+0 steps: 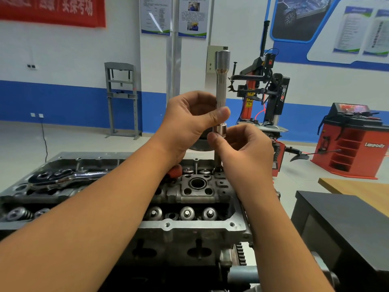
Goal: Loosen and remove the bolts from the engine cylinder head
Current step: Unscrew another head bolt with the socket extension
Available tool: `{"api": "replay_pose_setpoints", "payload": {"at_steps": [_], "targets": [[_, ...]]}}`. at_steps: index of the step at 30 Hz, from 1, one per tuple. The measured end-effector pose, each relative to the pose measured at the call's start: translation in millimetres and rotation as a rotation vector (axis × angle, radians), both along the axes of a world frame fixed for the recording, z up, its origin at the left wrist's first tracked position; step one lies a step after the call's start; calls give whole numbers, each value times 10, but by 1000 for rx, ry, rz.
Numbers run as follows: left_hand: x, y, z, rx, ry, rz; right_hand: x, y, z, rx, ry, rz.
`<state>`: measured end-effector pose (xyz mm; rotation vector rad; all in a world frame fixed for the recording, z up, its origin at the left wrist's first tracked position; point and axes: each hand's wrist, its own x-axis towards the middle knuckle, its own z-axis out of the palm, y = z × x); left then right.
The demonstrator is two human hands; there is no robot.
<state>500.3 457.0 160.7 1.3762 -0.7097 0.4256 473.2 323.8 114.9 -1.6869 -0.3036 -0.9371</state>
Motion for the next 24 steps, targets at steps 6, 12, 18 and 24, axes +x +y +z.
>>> {"api": "replay_pose_setpoints", "payload": {"at_steps": [6, 12, 18, 24], "targets": [[26, 11, -9, 45, 24, -88, 11, 18, 0, 0, -7, 81], [38, -8, -31, 11, -85, 55, -16, -7, -2, 17, -9, 7], [45, 2, -26, 18, -38, -35, 24, -5, -17, 19, -27, 37], [34, 8, -25, 61, -72, -10, 28, -10, -18, 41, -17, 61]]}}
